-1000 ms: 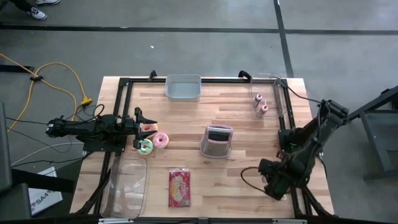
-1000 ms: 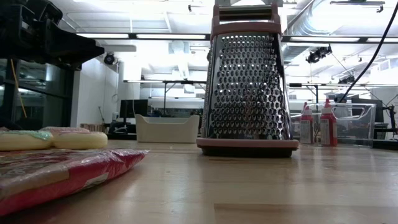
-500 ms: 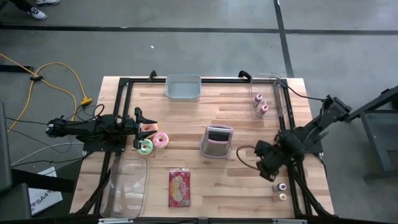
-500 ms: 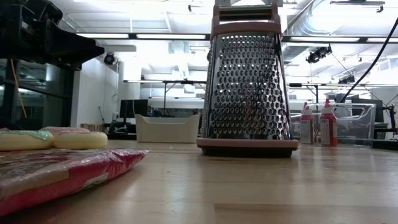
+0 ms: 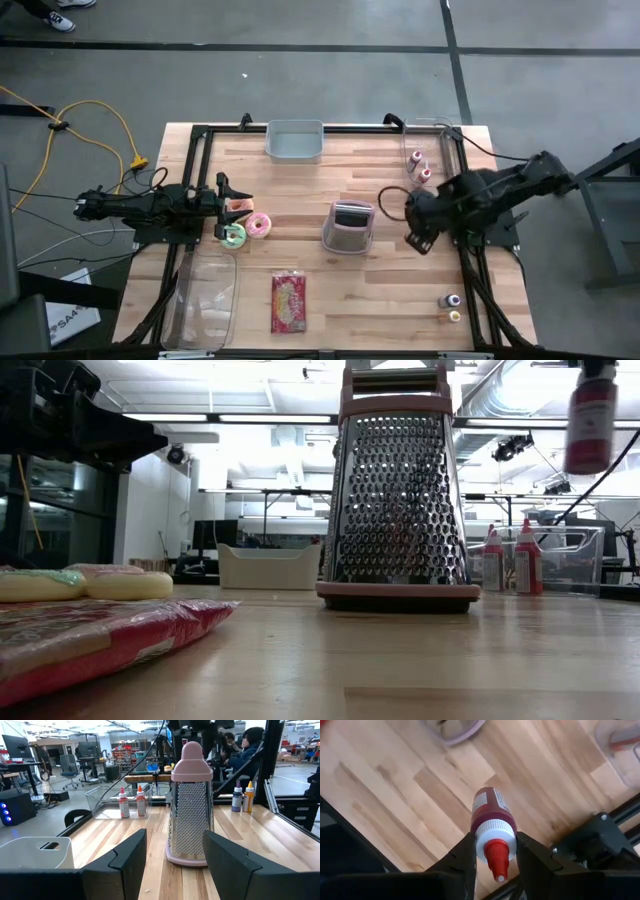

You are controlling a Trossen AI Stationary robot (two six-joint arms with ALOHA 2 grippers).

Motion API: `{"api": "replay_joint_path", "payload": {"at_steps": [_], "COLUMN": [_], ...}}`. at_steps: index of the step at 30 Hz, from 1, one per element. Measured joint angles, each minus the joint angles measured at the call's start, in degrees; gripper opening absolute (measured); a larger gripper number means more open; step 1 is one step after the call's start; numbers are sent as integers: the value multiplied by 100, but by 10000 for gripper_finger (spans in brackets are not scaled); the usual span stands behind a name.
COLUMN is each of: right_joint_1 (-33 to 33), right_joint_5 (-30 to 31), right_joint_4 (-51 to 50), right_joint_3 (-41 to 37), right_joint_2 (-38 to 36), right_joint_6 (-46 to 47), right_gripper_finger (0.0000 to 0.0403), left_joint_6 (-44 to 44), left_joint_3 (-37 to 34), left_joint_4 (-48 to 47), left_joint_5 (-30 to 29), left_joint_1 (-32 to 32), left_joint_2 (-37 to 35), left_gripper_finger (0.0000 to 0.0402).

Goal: Pick & Place Food Item
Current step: Put the red food coloring into the right transparent bin

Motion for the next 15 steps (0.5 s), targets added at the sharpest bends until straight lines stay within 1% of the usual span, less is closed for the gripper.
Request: {"api": "replay_joint_path", "payload": {"at_steps": [5, 15], "right_joint_1": [-709, -2590], "right_joint_5": [38, 130], "right_joint_4": [-6, 60], "right_joint_3": [0, 0], "right_joint_2": [-144, -119], "right_joint_6": [-544, -1742], "right_gripper_finger": [106, 106], "left_joint_6": [1, 1], "left_joint_3": [-2, -1], "left_joint_4": [0, 0], "left_joint_5": [0, 0], "left_joint_1": [-2, -2], "left_joint_2": [2, 1], "left_gripper_finger": [188, 188]}}
